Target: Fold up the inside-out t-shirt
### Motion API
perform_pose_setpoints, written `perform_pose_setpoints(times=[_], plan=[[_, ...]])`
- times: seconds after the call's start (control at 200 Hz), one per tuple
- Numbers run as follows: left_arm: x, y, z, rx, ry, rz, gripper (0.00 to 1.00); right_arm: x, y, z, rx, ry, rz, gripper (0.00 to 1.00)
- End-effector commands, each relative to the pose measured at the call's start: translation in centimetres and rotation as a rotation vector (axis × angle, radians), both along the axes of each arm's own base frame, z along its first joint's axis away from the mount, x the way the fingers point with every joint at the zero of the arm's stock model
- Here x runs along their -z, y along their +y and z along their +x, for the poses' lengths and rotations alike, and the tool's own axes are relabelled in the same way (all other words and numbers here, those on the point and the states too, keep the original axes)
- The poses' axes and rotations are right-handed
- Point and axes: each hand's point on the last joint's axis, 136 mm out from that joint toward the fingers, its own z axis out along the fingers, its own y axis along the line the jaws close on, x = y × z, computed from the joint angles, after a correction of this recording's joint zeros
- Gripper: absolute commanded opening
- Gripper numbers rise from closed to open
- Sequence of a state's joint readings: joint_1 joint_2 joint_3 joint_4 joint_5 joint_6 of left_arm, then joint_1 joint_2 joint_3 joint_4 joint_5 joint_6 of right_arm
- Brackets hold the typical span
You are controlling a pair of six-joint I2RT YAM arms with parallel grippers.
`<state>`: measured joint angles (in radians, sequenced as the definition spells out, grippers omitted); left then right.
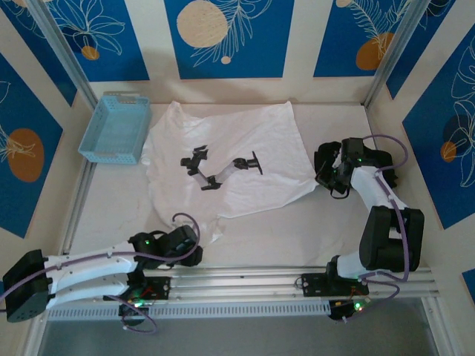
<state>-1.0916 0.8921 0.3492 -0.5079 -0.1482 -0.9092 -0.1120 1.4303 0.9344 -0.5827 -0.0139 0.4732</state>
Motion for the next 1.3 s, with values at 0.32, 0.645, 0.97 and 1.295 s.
perform_pose_setpoints(times=[0.32,0.645,0.97,1.295], plan=[[0.2,2.6,0.2,-0.034,-0.044,0.095,0.17,-1.0,0.1,0.0,-0.018,-0.041,0.018,0.01],[-6.6,4.2,3.7,-0.076,-0.313,0.098,0.00,-5.3,0.3,0.6,0.001,-0.186,0.084,0.00],[-32.8,7.7,9.9,-0.065,-1.011,0.325,0.00,-24.1,-0.6,-0.9,0.017,-0.648,0.001,0.00],[-56.9,11.3,8.4,-0.164,-1.442,0.299,0.00,-42.8,0.0,-9.5,0.023,-1.079,-0.147,0.00]])
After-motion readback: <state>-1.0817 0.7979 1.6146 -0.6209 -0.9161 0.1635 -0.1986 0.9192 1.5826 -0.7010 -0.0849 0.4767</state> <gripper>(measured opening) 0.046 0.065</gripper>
